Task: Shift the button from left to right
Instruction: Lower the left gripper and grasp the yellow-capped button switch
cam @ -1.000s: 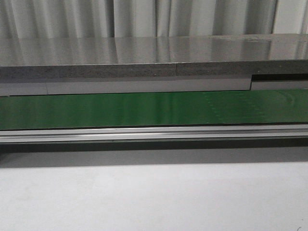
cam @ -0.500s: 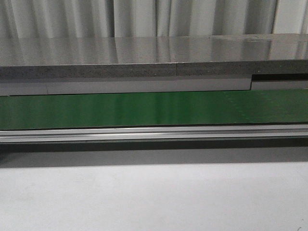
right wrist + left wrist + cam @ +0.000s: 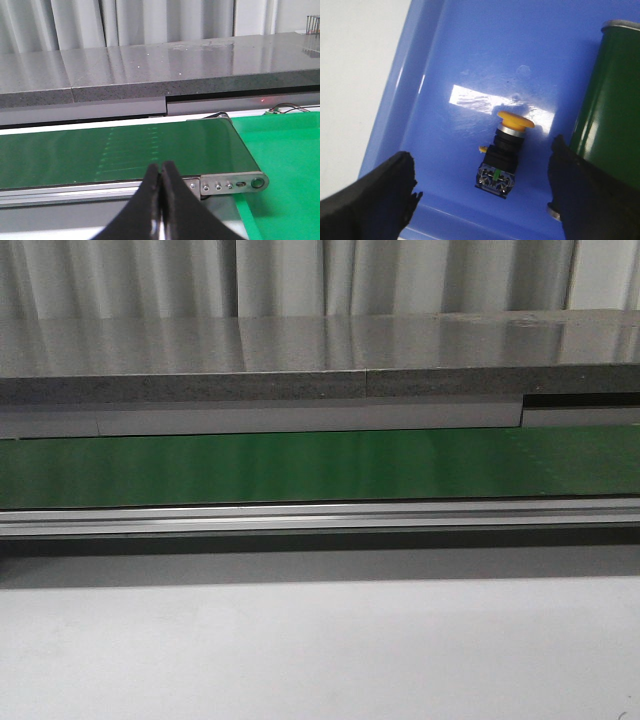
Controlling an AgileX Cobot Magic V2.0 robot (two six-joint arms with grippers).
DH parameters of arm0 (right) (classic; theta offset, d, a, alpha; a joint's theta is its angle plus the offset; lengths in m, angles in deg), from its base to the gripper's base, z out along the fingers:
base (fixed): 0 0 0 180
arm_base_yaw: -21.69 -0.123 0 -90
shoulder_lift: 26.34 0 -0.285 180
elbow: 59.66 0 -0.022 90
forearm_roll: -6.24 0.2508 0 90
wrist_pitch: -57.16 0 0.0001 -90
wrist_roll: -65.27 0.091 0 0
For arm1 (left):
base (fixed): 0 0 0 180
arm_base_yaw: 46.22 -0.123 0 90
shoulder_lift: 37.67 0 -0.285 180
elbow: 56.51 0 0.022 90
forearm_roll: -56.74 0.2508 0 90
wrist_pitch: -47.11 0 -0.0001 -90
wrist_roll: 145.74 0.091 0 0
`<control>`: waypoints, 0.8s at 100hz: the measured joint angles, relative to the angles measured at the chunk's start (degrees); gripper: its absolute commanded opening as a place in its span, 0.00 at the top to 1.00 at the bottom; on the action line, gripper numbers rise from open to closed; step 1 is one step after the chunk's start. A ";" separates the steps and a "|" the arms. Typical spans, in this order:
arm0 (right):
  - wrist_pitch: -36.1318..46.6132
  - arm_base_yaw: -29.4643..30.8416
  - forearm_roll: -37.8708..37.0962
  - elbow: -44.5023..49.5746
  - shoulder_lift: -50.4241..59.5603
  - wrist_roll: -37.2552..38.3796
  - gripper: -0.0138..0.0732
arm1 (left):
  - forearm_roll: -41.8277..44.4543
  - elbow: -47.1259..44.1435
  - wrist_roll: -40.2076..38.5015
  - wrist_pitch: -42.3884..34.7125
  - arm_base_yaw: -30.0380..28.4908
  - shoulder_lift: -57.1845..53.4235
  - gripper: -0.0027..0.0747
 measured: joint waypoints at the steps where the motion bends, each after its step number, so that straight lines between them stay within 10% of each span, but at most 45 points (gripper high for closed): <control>1: 0.00 0.00 0.00 0.00 0.00 0.00 0.92 | -0.12 0.15 0.16 0.00 0.00 0.26 0.27; 80: 0.00 0.00 0.00 0.00 0.00 0.00 0.92 | -16.09 2.26 10.87 -0.52 -6.84 13.75 0.27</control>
